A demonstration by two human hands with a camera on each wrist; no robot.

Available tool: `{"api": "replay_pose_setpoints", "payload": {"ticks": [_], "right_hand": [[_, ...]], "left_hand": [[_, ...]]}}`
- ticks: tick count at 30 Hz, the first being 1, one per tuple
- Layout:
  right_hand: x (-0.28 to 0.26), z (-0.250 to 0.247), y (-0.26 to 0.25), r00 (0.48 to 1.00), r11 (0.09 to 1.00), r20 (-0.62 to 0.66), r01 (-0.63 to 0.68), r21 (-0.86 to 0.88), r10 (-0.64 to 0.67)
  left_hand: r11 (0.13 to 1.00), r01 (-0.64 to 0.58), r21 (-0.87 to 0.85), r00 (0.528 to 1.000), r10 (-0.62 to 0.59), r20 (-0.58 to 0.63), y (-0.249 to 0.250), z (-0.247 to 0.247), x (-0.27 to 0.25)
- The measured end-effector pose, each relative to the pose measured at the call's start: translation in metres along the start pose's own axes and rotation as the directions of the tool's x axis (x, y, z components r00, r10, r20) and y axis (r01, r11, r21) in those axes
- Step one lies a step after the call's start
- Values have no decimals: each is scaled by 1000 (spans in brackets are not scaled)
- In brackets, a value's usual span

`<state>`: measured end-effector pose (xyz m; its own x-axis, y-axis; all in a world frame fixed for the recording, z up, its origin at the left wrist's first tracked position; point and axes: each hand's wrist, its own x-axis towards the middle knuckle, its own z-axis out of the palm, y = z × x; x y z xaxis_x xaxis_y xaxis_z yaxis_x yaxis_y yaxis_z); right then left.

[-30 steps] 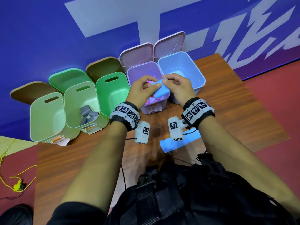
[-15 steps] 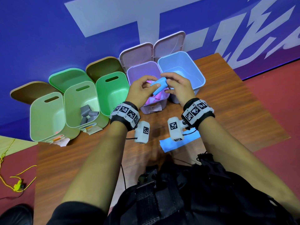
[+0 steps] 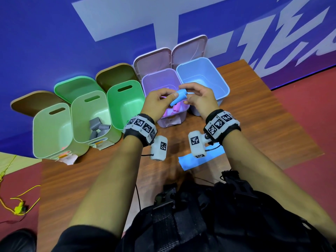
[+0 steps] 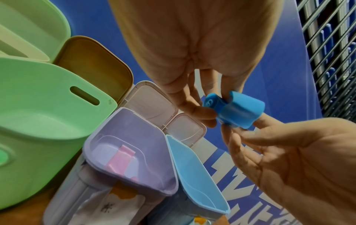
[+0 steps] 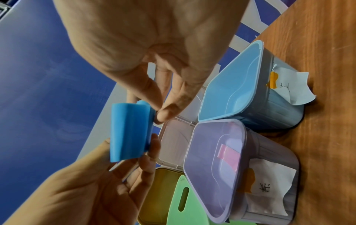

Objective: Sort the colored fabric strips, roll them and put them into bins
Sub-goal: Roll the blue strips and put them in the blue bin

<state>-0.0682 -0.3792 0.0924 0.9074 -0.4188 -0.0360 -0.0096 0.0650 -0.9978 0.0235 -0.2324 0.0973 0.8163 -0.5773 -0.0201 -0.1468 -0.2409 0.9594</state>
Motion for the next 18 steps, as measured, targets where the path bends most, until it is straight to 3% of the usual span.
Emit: {"api": "replay_pose_setpoints", "payload": {"ticks": [11, 18], "right_hand": [[5, 1, 0, 999, 997, -10, -52, 57, 53], [10, 3, 5, 997, 998, -50, -60, 29, 62]], "left_hand": [[993, -107, 52, 994, 109, -32, 2, -2, 3], [995, -93, 42, 995, 94, -25, -4, -2, 3]]}}
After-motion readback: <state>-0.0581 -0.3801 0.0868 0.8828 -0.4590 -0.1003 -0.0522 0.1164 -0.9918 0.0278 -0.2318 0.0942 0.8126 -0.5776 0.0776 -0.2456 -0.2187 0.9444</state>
